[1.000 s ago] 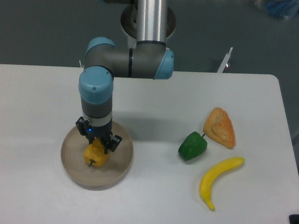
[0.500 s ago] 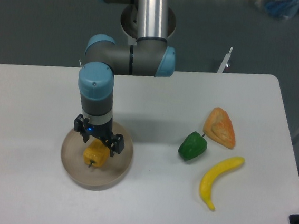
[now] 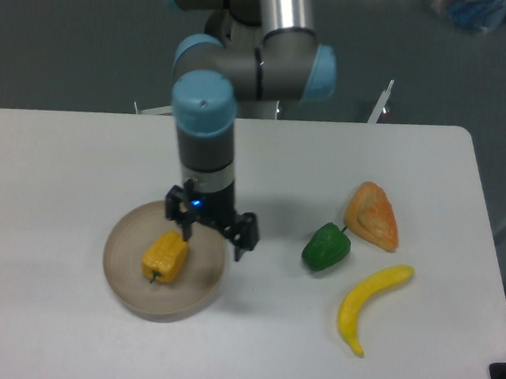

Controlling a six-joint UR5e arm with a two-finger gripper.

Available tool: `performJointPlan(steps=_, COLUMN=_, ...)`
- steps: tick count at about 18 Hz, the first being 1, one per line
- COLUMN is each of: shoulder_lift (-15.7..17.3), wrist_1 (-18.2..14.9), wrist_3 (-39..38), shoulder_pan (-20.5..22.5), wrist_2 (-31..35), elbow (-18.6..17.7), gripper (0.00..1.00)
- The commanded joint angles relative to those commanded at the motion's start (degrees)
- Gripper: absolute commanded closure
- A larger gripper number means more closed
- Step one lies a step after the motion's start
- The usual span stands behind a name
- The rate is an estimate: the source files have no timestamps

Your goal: Place the yellow pepper on the plate

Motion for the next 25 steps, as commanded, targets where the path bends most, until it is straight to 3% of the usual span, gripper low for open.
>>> performJointPlan(steps=3, shoulder_lift=0.1, wrist_1=-0.2, wrist_3=7.9, shoulder_pan=4.2, wrist_2=0.2, elbow=0.2, gripper=0.00)
performJointPlan(steps=8, shoulder_lift=0.0, wrist_1=0.0, wrist_3=14.6, shoulder_pan=7.3, wrist_2=1.9, elbow=0.3, gripper=0.00)
performJointPlan(steps=17, shoulder_lift=-0.7, wrist_1=0.1, wrist_3=15.0, shoulder_pan=7.7, wrist_2=1.9, elbow=3.5, gripper=0.00)
performJointPlan(steps=25, shoulder_lift=-0.7, wrist_1=0.2, wrist_3=14.8, shoulder_pan=7.7, wrist_2=2.0, elbow=3.6, gripper=0.00)
